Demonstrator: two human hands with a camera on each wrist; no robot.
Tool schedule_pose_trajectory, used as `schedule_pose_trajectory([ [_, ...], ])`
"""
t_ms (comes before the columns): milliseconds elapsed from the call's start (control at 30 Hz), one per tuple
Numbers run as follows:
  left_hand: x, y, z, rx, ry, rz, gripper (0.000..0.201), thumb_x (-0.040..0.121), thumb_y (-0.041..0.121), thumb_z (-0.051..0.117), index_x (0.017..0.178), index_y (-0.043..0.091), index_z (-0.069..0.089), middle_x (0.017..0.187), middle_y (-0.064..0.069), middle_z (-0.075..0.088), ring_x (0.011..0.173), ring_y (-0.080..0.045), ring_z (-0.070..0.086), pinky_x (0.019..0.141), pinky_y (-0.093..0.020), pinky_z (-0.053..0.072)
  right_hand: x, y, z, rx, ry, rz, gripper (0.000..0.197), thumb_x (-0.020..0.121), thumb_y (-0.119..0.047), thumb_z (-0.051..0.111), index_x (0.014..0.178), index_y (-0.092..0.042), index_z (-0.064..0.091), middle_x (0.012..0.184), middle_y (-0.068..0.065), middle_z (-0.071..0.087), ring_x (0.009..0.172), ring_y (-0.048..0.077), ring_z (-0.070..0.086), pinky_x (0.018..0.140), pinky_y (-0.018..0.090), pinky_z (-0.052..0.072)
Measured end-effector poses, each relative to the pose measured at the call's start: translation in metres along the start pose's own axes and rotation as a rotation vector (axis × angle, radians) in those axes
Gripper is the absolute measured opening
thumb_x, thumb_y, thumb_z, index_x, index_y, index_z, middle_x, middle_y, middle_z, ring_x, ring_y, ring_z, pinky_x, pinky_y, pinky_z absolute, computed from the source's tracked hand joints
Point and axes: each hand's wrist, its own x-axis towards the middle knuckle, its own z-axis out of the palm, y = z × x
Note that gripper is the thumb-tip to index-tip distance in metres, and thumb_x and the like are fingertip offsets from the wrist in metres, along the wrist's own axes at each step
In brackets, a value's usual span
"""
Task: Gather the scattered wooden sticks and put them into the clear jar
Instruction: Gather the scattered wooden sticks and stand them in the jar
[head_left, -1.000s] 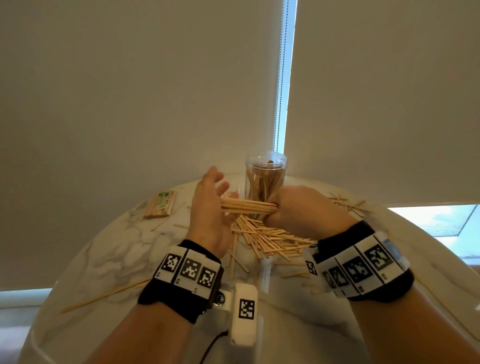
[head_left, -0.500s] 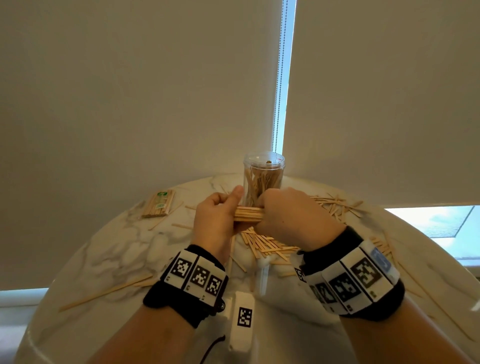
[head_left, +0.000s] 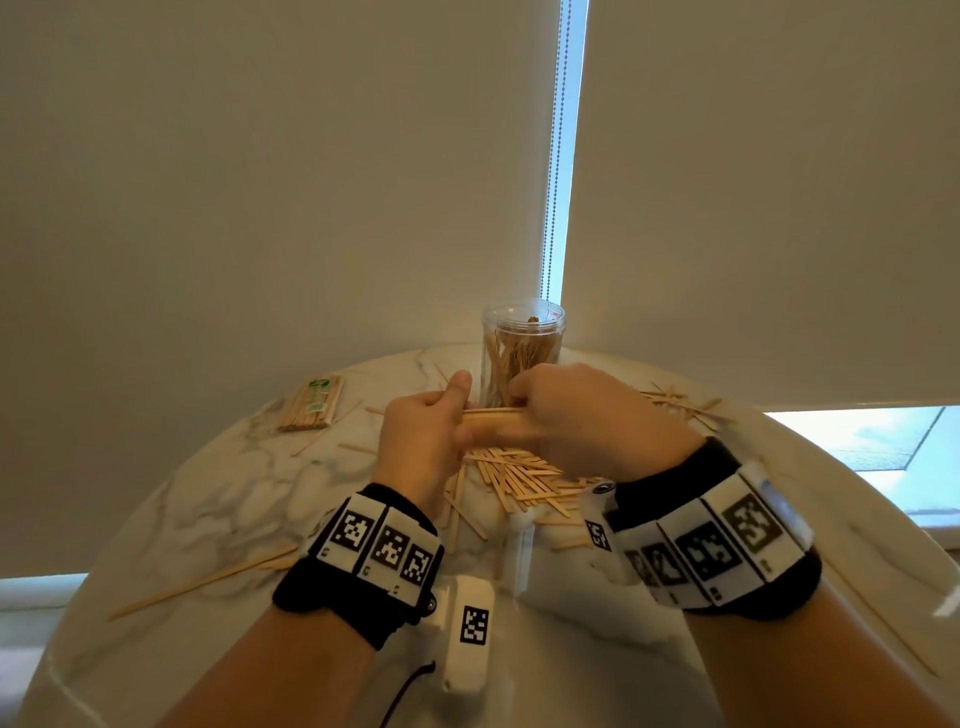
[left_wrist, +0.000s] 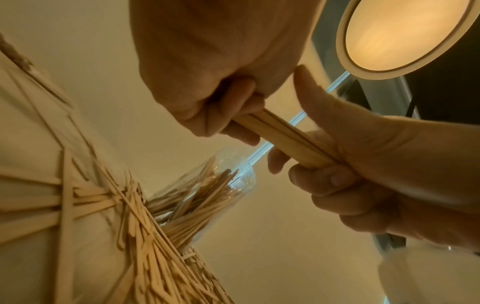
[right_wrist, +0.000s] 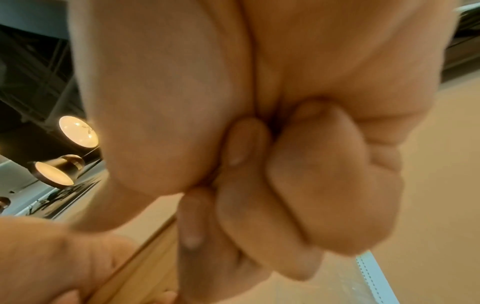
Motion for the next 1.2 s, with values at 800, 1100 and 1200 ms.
schedule_pose_trajectory([
  [800, 0.106, 0.011, 0.071, 0.295, -0.321, 0.094, 0.144, 0.054, 0.041, 0.094, 0.154, 0.038, -0.01, 0.155, -0.008, 0.033, 0.138, -0.029, 0.039, 0.111, -0.052, 0.037, 0.163, 0.035, -0.062, -0.695, -0.169, 0.155, 0.05, 0.096, -0.058, 0.051, 0.077, -0.012, 0.06, 0.076, -0.002, 0.06, 0.085, 0.02, 0.06, 0.081, 0.033, 0.051],
  [1100, 0.105, 0.0, 0.068, 0.311, -0.262, 0.196, 0.114, 0.062, 0.044, 0.088, 0.149, 0.035, 0.015, 0.146, -0.003, 0.04, 0.13, -0.026, 0.046, 0.106, -0.052, 0.043, 0.188, 0.031, -0.037, -0.572, -0.28, 0.079, 0.024, 0.096, -0.025, 0.059, 0.107, -0.007, 0.071, 0.087, 0.005, 0.064, 0.082, 0.021, 0.058, 0.068, 0.027, 0.046],
  [1200, 0.105, 0.001, 0.068, 0.337, -0.248, 0.188, 0.113, 0.07, 0.038, 0.086, 0.153, 0.029, 0.01, 0.154, -0.007, 0.031, 0.134, -0.031, 0.042, 0.109, -0.051, 0.04, 0.185, 0.036, -0.034, -0.61, -0.28, 0.125, 0.024, 0.094, -0.021, 0.06, 0.108, -0.006, 0.071, 0.09, 0.006, 0.068, 0.087, 0.024, 0.063, 0.081, 0.035, 0.055],
])
